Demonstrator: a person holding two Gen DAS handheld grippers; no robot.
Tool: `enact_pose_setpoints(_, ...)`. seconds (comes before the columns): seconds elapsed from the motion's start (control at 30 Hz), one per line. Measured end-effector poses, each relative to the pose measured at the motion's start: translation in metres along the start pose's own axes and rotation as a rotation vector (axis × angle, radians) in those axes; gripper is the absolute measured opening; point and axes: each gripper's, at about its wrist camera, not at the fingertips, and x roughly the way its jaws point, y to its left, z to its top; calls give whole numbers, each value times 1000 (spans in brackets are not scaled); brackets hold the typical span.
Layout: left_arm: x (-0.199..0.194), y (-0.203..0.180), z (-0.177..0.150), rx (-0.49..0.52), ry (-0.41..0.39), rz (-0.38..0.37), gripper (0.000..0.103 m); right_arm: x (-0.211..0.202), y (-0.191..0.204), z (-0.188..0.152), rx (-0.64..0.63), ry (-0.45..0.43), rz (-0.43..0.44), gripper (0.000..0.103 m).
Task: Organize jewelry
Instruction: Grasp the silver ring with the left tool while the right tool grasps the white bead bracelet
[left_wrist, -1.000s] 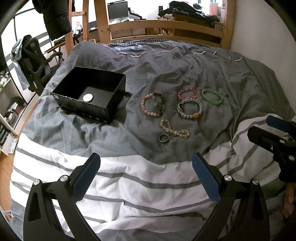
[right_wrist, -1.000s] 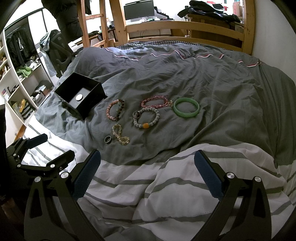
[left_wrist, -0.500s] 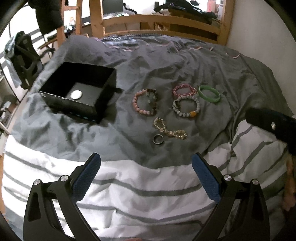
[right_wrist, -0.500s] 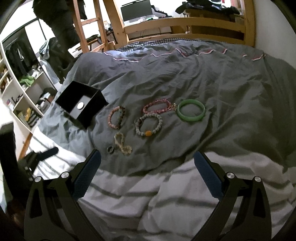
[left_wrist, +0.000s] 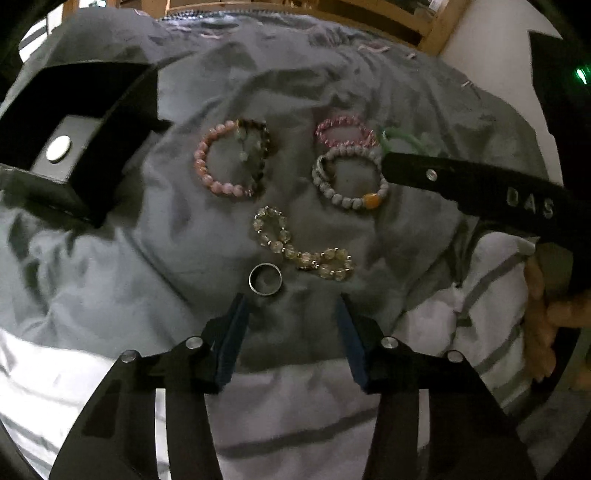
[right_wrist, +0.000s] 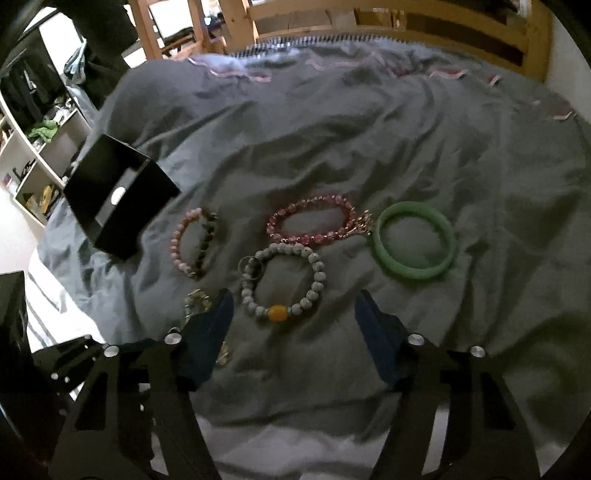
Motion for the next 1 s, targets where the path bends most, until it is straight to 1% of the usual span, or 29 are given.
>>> enact_pose_setpoints(0.03, 2, 0, 0, 2, 6, -4, 48, 6, -2, 2, 8, 9, 14, 59)
enact_pose_setpoints(0.13, 8, 3, 4, -6, 5, -20, 46, 18, -6, 6, 29, 27, 56, 52)
enact_pose_setpoints(0.17, 10, 5, 5, -11, 7, -27, 44, 22, -7, 6, 35, 34, 64, 47)
enact_pose_setpoints(0.23, 13, 7, 7, -22, 5, -39, 40, 31, -8, 5, 37, 51, 64, 42)
enact_pose_setpoints(0.27, 16, 8, 8, -28, 7, -46, 37, 35, -8, 5, 36, 59, 57, 38)
enact_pose_setpoints(0.33, 17, 10, 9, -44, 10, -49, 31, 41, -10, 4, 37, 71, 46, 35)
enact_pose_setpoints(0.37, 17, 11, 9, -47, 6, -46, 24, 43, -10, 4, 38, 72, 46, 33)
enact_pose_setpoints(0.4, 17, 11, 9, -49, 4, -45, 21, 42, -10, 3, 37, 69, 46, 31)
enact_pose_setpoints(0.47, 13, 12, 7, -50, 0, -43, 20, 41, -9, 4, 32, 62, 51, 21)
enact_pose_setpoints(0.57, 9, 10, 5, -25, -13, -15, 20, 37, -8, 5, 22, 45, 49, 11)
enact_pose_setpoints(0.67, 7, 7, 6, -6, -25, 3, 20, 27, -7, 6, 12, 15, 56, 9)
enact_pose_setpoints(0.77, 1, 7, 8, -5, -42, 9, 20, 11, -3, 11, 2, -49, 71, 9)
enact_pose_setpoints(0.9, -13, 9, 11, -17, -79, 7, 20, -6, 0, 16, -5, -111, 82, 9)
enact_pose_setpoints(1.0, -21, 9, 10, -19, -102, 8, 20, -12, -2, 18, 5, -133, 81, 9)
